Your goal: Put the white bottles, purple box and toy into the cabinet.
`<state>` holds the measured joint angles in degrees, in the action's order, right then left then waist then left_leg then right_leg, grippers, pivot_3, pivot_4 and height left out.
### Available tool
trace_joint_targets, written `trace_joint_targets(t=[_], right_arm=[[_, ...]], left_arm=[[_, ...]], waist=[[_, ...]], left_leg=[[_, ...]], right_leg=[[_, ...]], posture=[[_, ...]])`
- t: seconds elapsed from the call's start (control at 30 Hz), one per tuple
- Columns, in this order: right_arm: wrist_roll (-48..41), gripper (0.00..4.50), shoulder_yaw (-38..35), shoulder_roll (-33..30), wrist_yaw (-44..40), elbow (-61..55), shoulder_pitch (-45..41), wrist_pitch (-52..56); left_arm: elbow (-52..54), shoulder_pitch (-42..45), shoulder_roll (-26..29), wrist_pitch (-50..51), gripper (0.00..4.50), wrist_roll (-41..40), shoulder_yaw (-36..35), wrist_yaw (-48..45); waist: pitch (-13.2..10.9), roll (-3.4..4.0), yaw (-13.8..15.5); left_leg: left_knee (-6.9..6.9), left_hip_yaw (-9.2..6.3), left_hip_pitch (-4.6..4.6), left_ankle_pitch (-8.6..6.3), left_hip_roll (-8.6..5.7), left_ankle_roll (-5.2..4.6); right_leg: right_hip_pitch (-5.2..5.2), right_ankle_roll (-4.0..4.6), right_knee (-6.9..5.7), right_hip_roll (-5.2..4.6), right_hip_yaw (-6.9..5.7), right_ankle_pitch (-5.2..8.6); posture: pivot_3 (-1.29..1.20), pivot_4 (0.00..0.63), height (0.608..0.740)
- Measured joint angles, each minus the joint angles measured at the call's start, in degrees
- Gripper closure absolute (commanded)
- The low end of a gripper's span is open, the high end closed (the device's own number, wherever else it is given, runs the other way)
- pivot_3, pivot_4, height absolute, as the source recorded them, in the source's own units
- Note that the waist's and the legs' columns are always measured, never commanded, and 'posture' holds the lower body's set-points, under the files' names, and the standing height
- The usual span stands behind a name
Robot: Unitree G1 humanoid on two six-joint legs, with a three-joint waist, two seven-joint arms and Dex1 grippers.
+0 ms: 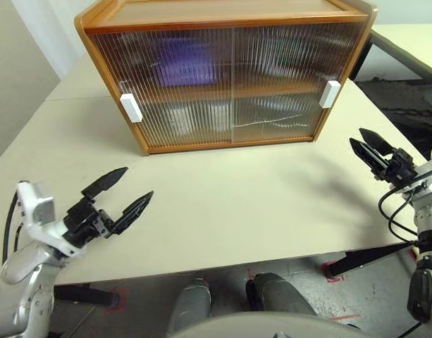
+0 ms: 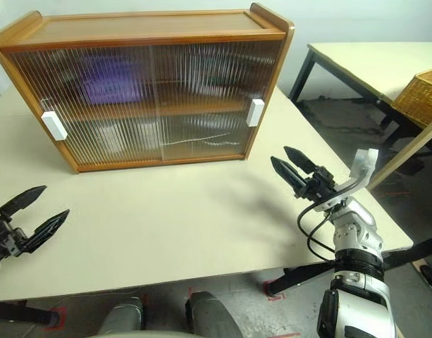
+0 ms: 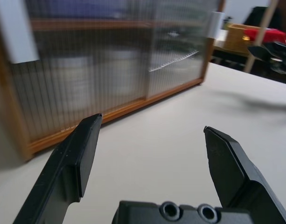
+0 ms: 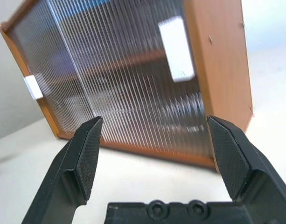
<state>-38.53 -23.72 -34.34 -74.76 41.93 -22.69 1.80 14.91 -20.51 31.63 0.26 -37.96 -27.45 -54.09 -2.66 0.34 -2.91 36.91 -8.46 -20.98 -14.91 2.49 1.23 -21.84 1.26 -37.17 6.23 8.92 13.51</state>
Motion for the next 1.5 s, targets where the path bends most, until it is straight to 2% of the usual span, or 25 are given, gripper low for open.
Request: trace_joint_targets(t=[0.1, 0.33, 0.57, 0.93, 1.1, 1.2, 1.37, 1.5], right_arm=[[2.0, 0.05, -0.1, -0.5, -0.1, 3.6, 0.1, -3.3], [3.4, 0.05, -3.4, -2.1, 2.8, 10.7, -0.8, -9.1], [3.7, 0.05, -5.4, -2.9, 4.9, 13.6, -1.8, -11.6], [4.5, 0.05, -7.2, -3.1, 6.8, 15.5, -2.0, -12.8], [5.3, 0.05, -7.3, -4.3, 7.4, 16.6, -3.1, -13.5], [5.7, 0.05, -7.3, -4.2, 8.3, 16.9, -3.5, -13.8], [6.8, 0.05, -7.2, -3.4, 10.8, 17.2, -5.7, -16.0], [7.6, 0.05, -7.2, -3.5, 12.9, 17.2, -5.8, -17.5]], left_arm=[[-2.2, 1.4, -0.1, -0.2, 0.0, 2.6, -1.5, 4.4], [-16.2, 7.5, -0.2, -1.8, 0.0, 11.2, -6.7, 19.9], [-22.2, 12.2, -0.4, -1.8, 0.0, 12.6, -8.4, 27.4], [-27.5, 15.8, -0.3, -1.9, 0.0, 12.8, -9.1, 29.2], [-30.5, 17.5, 0.2, -2.5, 0.0, 13.8, -9.0, 29.4], [-35.2, 19.8, 2.5, -2.8, 0.0, 14.3, -8.9, 28.8], [-45.0, 26.8, 9.4, -2.9, 0.0, 16.0, -8.9, 29.1], [-45.7, 27.5, 10.1, -3.0, 0.0, 16.0, -8.8, 28.7]], waist=[[0.0, 0.06, 0.4], [0.0, 0.11, 0.3], [0.1, -0.2, -0.2], [0.0, -0.31, -0.4], [0.0, -0.33, -0.5], [0.0, -0.42, -0.5], [0.0, -0.41, -0.5], [0.0, -0.4, -0.6]], left_leg=[[-0.02, -0.02, 0.02, 0.0, 0.05, 0.0], [-0.02, -0.01, 0.08, -0.01, 0.11, 0.0], [0.0, 0.02, 0.22, -0.01, -0.02, -0.01], [0.0, 0.0, 0.96, -0.04, -0.09, 0.03], [-0.02, -0.01, 1.02, -0.04, -0.08, 0.03], [-0.06, -0.04, 1.05, -0.04, -0.07, 0.03], [-0.06, -0.13, 1.04, -0.04, -0.05, 0.02], [-0.07, -0.14, 0.98, -0.09, -0.12, 0.02]], right_leg=[[0.03, 0.02, -0.01, 0.01, -0.02, 0.03], [0.11, 0.02, -0.02, 0.02, 0.04, 0.03], [0.36, 0.02, -0.02, 0.03, 0.02, 0.0], [0.99, -0.04, -0.02, 0.03, 0.03, 0.06], [1.04, -0.04, -0.02, 0.02, 0.03, 0.08], [1.03, -0.02, -0.03, 0.03, 0.01, 0.09], [1.04, 0.08, -0.02, 0.04, 0.0, 0.02], [1.01, 0.26, 0.0, -0.02, 0.06, -0.05]], posture=[[-0.03, 0.065, 0.74], [-0.05, 0.041, 0.74], [-0.08, 0.048, 0.74], [-0.07, 0.035, 0.74], [-0.07, 0.043, 0.74], [-0.07, 0.024, 0.74], [-0.08, 0.031, 0.74], [-0.09, 0.053, 0.74]])
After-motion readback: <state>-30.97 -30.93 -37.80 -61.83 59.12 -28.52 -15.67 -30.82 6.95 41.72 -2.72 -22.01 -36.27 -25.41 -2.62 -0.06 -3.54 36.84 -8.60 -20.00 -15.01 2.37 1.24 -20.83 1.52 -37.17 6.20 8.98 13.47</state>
